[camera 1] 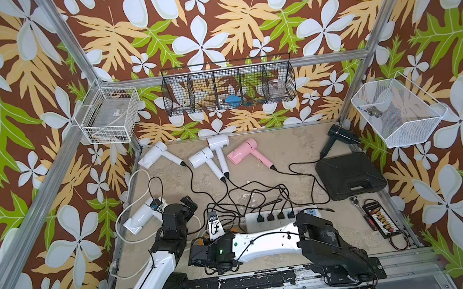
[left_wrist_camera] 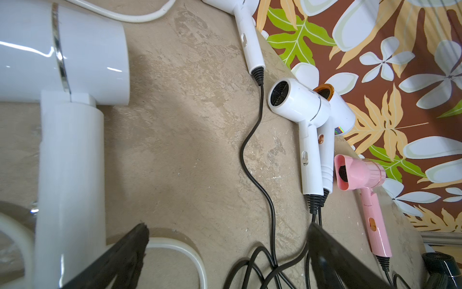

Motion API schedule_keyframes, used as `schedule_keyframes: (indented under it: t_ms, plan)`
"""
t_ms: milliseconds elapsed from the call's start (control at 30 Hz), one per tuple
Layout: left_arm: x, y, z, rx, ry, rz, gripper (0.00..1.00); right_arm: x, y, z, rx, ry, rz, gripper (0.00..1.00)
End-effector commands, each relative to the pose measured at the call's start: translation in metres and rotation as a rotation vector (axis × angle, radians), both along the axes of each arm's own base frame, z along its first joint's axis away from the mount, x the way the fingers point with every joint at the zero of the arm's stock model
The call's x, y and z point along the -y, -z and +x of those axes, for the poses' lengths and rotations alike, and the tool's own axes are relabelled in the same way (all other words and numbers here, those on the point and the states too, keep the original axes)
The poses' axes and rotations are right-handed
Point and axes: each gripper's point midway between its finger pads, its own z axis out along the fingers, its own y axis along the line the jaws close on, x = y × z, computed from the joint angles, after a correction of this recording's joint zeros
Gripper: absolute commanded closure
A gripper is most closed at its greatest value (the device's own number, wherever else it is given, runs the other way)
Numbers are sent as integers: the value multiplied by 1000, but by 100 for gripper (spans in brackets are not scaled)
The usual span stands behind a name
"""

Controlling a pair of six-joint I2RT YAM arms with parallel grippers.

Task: Charge the blow dryers
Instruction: Insert the plug into the socket.

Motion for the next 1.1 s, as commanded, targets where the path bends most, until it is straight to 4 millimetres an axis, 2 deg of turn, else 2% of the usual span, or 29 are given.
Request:
schedule_keyframes:
  t_ms: [0, 267, 567, 933, 1067]
  plan:
    - [-5, 6, 0, -21, -25, 12, 0, 22, 30, -24, -152, -27, -125, 100]
    - [-7, 24, 1, -96, -37, 7, 0, 19, 30, -29, -195, -1, -111, 100]
    - [-10, 25, -2, -96, -56, 0, 0, 12, 26, -30, -212, 19, -119, 100]
    - [-12, 32, -2, -118, -54, -19, 0, 17, 67, -42, -315, -7, -151, 100]
    - [-13, 32, -2, -118, -58, -20, 0, 23, 75, -47, -341, -17, -166, 100]
